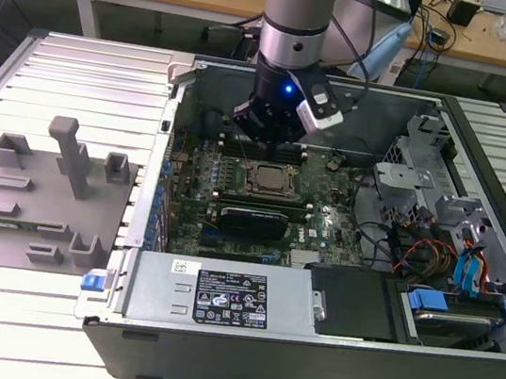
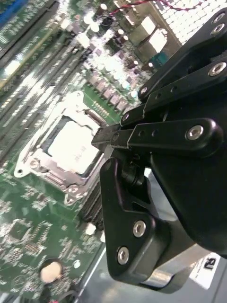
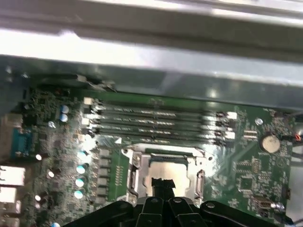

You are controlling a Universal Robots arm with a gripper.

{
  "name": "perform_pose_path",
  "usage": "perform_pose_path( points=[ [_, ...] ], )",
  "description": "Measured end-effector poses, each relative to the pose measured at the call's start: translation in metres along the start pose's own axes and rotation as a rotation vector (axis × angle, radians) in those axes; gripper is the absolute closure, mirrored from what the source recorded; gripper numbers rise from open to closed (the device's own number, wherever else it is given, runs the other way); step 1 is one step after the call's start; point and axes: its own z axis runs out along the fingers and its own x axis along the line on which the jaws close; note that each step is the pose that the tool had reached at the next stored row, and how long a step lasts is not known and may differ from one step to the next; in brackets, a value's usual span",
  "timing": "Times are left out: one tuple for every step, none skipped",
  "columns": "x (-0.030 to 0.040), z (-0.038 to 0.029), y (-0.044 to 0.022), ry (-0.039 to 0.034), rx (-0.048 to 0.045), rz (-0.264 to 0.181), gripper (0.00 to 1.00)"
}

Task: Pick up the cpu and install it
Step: 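Install the first cpu locking lever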

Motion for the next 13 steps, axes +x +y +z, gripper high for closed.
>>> perform_pose_path(
  points=[
    [0.0025,-0.0001,0.0011,0.0,0.0,0.0,0.89],
    [0.0084,-0.0004,0.0032,0.0001,0.0,0.0,0.89],
    [0.0149,-0.0006,0.005,0.0,-0.0001,0.0,0.89],
    [0.0215,-0.001,0.006,0.0004,-0.0001,0.0,0.89],
    [0.0261,-0.0012,0.0064,0.0008,-0.0001,0.0,0.89],
    [0.0312,-0.0015,0.0069,0.0013,-0.0001,0.0,0.89],
    [0.0341,-0.0016,0.0072,0.0015,-0.0002,0.0,0.89],
    [0.0367,-0.0017,0.0074,0.0018,-0.0002,0.0,0.89],
    [0.0418,-0.0019,0.0079,0.0025,-0.0003,0.0,0.89],
    [0.0444,-0.0021,0.0081,0.003,-0.0003,0.0,0.89],
    [0.0472,-0.0022,0.0084,0.0034,-0.0003,0.0,0.89],
    [0.0537,-0.0025,0.009,0.0045,-0.0004,0.0,0.89],
    [0.0555,-0.0026,0.0092,0.005,-0.0005,0.0,0.89]
  ],
)
